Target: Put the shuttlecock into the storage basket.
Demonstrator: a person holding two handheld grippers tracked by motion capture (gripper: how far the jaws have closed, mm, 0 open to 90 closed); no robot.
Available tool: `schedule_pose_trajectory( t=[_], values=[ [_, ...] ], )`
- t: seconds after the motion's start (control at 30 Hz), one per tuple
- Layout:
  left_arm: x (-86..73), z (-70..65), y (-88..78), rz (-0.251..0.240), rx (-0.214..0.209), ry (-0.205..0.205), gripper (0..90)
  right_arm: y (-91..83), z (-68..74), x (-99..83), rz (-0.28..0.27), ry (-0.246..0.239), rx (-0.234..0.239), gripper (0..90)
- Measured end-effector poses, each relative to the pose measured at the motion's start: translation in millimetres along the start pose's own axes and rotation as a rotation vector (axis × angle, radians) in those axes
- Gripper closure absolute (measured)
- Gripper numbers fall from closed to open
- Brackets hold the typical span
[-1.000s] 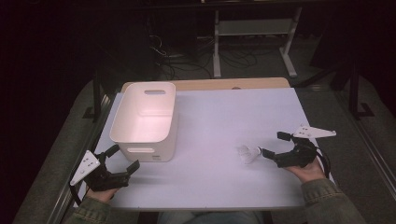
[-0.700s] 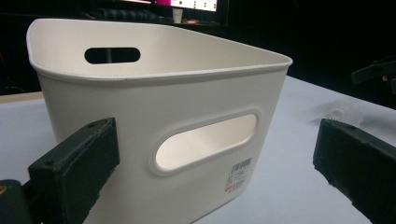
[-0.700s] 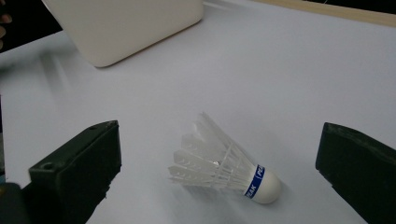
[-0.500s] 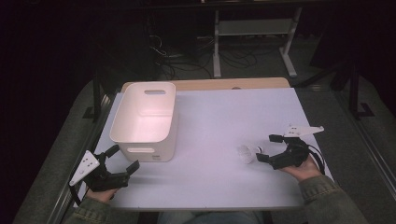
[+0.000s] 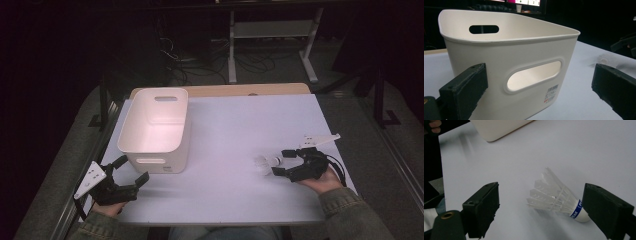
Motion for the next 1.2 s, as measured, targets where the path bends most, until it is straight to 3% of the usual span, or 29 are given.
schedule_pose_trajectory(
  t=[0.4, 0.73, 0.9, 1.0, 1.2],
  values=[
    [0.0, -0.3, 0.1, 0.0, -0.001, 0.0, 0.0, 0.3, 1.2, -0.3, 0.031, -0.028, 0.049, 40.2],
    [0.0, 0.5, -0.7, 0.004, -0.001, 0.006, 0.0, -0.4, 1.8, 1.9, 0.069, -0.05, 0.09, 66.9],
    [0.0, 0.5, -0.8, 0.005, -0.001, 0.007, 0.0, 4.1, 4.0, 1.1, 0.112, -0.061, 0.086, 83.7],
    [-0.1, 0.6, -0.8, 0.005, 0.0, 0.006, 0.0, 5.3, 3.4, 0.9, 0.123, -0.066, 0.083, 88.3],
    [-0.1, 0.2, -0.1, 0.0, -0.002, 0.002, 0.0, 10.5, 3.0, -0.6, 0.162, -0.075, 0.085, 88.7]
  ],
)
Point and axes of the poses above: each handheld gripper's, and its own axes: y roughly forward along the jaws, x roughly out of its top, z roughly to its left, the point moved 1 cm from there along y, roughly forward along the jaws, and after that the axes turned 4 degrees about z, right-handed, at the moved point
